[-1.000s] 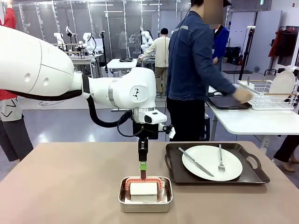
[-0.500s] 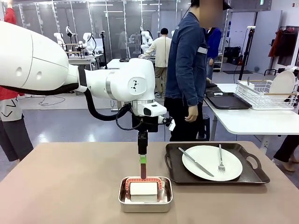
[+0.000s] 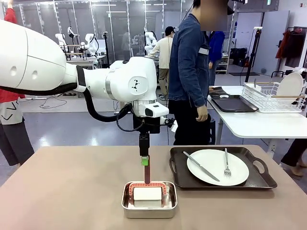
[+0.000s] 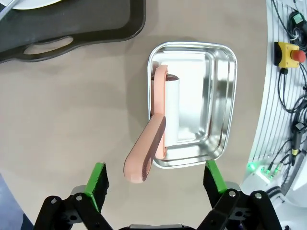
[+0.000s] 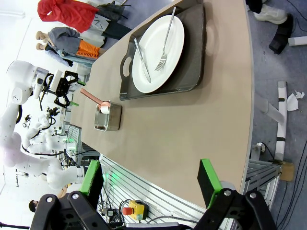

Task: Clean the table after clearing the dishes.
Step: Place the Lint Roller back on top of the Airtight Container, then when the right (or left) Handle tray is removed, use the right hand (or left hand) to clean the right (or left) side of the table with the Lint Roller.

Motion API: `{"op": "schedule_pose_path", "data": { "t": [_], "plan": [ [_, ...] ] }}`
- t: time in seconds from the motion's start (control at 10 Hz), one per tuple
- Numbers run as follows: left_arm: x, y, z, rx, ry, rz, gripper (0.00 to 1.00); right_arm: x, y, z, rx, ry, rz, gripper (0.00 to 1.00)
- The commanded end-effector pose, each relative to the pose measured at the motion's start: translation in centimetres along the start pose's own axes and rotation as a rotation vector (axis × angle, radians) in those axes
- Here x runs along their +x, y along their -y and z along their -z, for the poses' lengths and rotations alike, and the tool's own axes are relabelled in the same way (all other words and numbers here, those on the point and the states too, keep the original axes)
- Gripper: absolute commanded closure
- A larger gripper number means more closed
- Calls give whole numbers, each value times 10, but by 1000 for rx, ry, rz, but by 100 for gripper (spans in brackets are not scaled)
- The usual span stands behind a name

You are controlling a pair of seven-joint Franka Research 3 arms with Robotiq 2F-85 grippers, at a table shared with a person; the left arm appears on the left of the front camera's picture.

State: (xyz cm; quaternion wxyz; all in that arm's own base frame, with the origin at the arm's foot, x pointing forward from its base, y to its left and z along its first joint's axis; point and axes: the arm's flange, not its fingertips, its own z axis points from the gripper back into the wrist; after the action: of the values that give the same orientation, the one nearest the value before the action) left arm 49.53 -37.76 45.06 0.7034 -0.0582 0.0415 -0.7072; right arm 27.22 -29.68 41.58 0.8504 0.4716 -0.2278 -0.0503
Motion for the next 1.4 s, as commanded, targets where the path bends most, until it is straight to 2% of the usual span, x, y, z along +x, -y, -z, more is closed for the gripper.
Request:
{"op": "schedule_pose_path", "data": {
  "t": [0.0, 0.5, 0.6, 0.8, 0.9, 1.0, 1.1, 1.3],
  "plan": [
    [1, 0, 0, -2, 2, 2, 0, -1, -4, -2, 9, 5, 1, 0],
    [1, -2, 1, -2, 1, 1, 0, -1, -4, -2, 9, 5, 1, 0],
    [-30, -11, -51, -27, 126, -135, 0, -1, -4, -2, 9, 5, 1, 0],
    [-115, -10, -114, -135, 394, -415, 0, -1, -4, -2, 9, 5, 1, 0],
    [-165, 3, -128, -73, 504, -554, 0, -1, -4, -2, 9, 5, 1, 0],
    [-226, 29, -130, -161, 716, -672, 0, -1, -4, -2, 9, 5, 1, 0],
    [-281, 58, -122, -178, 928, -745, 0, -1, -4, -2, 9, 5, 1, 0],
    [-389, 125, -99, -105, 1203, -930, 0, -1, -4, -2, 9, 5, 1, 0]
  ]
}}
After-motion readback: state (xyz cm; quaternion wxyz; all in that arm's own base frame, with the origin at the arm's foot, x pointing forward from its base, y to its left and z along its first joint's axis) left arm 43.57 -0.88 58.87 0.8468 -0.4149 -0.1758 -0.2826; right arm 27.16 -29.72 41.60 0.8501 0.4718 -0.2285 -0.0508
